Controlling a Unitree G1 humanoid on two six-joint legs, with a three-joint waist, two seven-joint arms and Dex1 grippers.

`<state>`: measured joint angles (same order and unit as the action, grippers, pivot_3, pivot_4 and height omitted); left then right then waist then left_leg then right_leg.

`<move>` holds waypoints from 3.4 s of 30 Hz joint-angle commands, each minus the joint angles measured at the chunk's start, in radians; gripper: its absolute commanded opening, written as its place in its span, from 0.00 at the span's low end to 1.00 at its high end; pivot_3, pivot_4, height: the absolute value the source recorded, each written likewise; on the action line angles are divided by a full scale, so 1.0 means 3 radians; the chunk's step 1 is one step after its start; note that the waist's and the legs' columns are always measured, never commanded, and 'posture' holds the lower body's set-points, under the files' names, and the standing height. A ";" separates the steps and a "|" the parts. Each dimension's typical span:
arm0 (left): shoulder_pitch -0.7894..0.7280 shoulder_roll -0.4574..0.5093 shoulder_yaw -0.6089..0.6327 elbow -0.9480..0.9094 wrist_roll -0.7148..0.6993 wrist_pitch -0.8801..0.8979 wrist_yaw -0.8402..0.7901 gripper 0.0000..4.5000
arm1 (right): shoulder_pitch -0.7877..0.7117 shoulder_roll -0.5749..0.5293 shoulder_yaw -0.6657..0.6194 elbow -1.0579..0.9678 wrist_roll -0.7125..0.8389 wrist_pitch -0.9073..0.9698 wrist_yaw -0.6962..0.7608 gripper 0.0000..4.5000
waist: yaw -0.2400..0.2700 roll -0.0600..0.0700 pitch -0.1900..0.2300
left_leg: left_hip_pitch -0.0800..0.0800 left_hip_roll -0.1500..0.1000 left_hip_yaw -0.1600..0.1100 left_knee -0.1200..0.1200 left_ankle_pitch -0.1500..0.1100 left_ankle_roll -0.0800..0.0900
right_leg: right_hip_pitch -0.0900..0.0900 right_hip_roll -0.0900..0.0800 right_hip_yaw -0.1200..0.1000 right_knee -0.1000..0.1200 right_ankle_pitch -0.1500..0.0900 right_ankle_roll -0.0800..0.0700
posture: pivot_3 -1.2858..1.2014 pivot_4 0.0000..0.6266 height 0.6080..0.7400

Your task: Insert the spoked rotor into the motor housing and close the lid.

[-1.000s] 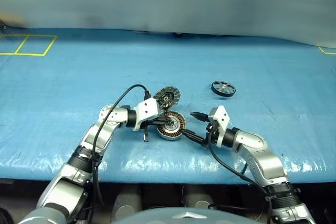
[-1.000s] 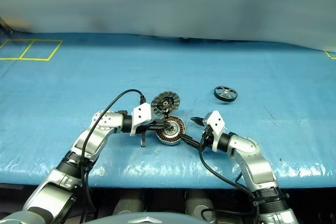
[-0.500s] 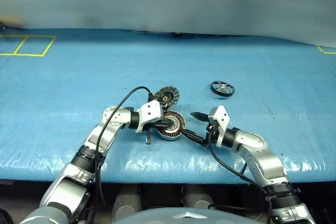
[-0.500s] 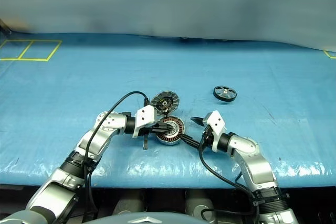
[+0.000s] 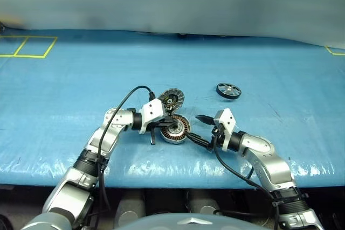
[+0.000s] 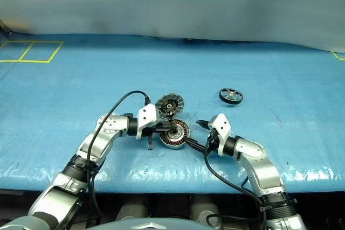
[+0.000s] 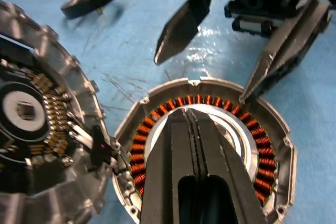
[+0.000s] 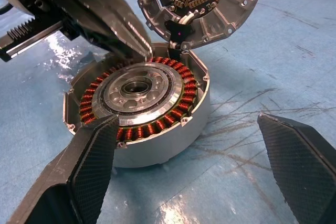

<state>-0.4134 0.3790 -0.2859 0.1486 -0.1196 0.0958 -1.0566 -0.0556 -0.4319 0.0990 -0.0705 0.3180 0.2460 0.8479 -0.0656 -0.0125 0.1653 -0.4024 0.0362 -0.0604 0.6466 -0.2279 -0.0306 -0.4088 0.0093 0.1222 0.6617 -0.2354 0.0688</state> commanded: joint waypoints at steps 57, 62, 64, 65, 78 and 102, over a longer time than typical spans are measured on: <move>0.1005 0.0140 0.0564 -0.0550 -0.0387 -0.0387 0.0511 0.00 | -0.0451 -0.0348 -0.0696 -0.0107 -0.0543 0.0193 -0.1205 0.99 | 0.0002 0.0001 0.0000 | 0.0001 0.0000 0.0005 0.0002 0.0000 0.0000 | 0.0000 -0.0003 0.0002 0.0000 0.0000 -0.0001 | 0.52 0.24 1.00; 0.1049 0.0102 0.0529 -0.0476 -0.0352 -0.0467 0.0591 0.00 | -0.0700 -0.0320 -0.0742 0.0002 -0.0590 0.0526 -0.1429 0.99 | -0.0006 0.0001 0.0000 | 0.0002 0.0000 0.0004 -0.0002 0.0000 0.0000 | -0.0002 -0.0001 0.0002 0.0001 0.0000 -0.0001 | 0.52 0.24 1.00; 0.1061 0.0085 0.0521 -0.0472 -0.0345 -0.0477 0.0615 0.00 | -0.0758 -0.0309 -0.0679 0.0033 -0.0643 0.0700 -0.1490 0.99 | -0.0003 0.0001 0.0000 | 0.0001 0.0000 0.0004 -0.0002 0.0000 0.0000 | -0.0002 -0.0002 0.0002 0.0000 0.0000 -0.0001 | 0.52 0.24 1.00; 0.1068 0.0078 0.0518 -0.0469 -0.0337 -0.0481 0.0626 0.00 | -0.0791 -0.0289 -0.0646 0.0061 -0.0688 0.0794 -0.1555 0.99 | -0.0002 0.0001 0.0000 | 0.0000 0.0000 0.0004 -0.0002 0.0000 0.0001 | -0.0002 -0.0002 0.0002 0.0000 0.0000 -0.0001 | 0.52 0.24 1.00; 0.1171 0.0141 0.0513 -0.0510 -0.0264 -0.0440 0.0699 0.00 | -0.1028 -0.0043 -0.0677 0.0400 -0.0734 0.0892 -0.1817 0.66 | -0.0008 0.0001 0.0001 | -0.0001 0.0000 0.0004 -0.0003 -0.0001 0.0001 | -0.0004 -0.0002 0.0003 0.0000 0.0000 -0.0001 | 0.52 0.24 1.00; 0.1224 0.0157 0.0492 -0.0509 -0.0242 -0.0418 0.0765 0.00 | -0.1122 0.0124 -0.0836 0.0613 -0.0584 0.0988 -0.2030 0.01 | -0.0017 0.0002 0.0001 | -0.0001 0.0001 0.0004 -0.0004 -0.0001 0.0001 | -0.0005 -0.0002 0.0003 0.0000 0.0000 -0.0001 | 0.52 0.24 1.00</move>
<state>-0.0490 0.4237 -0.1420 0.0207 -0.1931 -0.0253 -0.8300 -0.3991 -0.3856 -0.1521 0.1488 0.1441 0.5507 0.2353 -0.0708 -0.0119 0.1656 -0.4027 0.0363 -0.0591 0.6453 -0.2281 -0.0303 -0.4103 0.0088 0.1230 0.6617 -0.2355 0.0684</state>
